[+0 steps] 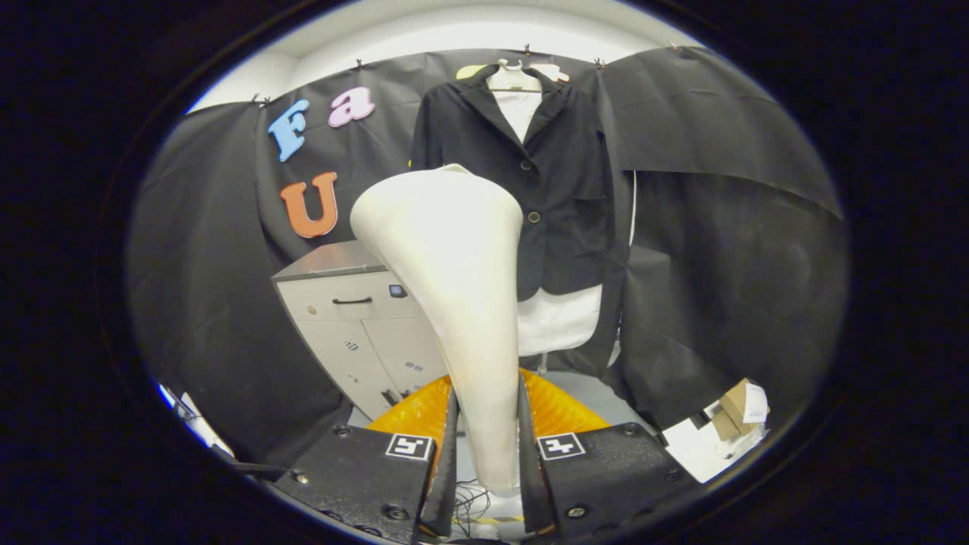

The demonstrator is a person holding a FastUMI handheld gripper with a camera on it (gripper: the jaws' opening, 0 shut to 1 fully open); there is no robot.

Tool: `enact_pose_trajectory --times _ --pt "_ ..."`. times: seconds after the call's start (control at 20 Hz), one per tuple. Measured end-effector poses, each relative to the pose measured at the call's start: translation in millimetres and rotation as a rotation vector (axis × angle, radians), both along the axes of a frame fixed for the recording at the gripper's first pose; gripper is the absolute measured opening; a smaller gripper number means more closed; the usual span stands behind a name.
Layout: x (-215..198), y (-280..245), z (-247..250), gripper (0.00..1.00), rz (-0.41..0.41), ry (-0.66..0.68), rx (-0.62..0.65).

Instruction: Iron the clothes twice with a garment steamer, once on the left side and once on the right side.

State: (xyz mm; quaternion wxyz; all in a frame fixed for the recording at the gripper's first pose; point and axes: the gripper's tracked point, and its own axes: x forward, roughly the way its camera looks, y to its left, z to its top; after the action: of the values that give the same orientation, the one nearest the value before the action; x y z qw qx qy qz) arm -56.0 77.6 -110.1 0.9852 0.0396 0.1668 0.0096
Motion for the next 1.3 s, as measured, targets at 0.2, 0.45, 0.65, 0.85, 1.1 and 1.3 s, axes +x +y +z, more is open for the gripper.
enact_pose_trajectory --times 0.2,0.45,0.65,0.85,1.1,1.3 --pt "-14.3 12.7 -6.2 0.37 0.022 -0.011 -0.009" --pt "-20.9 22.0 -13.1 0.37 0.050 0.004 -0.018" --pt "-17.2 18.0 -10.6 0.37 0.039 0.009 -0.011" --pt "-13.2 16.0 -8.8 0.37 0.032 0.009 -0.019" --pt "-11.3 17.7 -12.2 0.37 0.043 0.021 -0.014" --pt "-9.0 19.7 -9.8 0.37 0.050 0.017 -0.017"
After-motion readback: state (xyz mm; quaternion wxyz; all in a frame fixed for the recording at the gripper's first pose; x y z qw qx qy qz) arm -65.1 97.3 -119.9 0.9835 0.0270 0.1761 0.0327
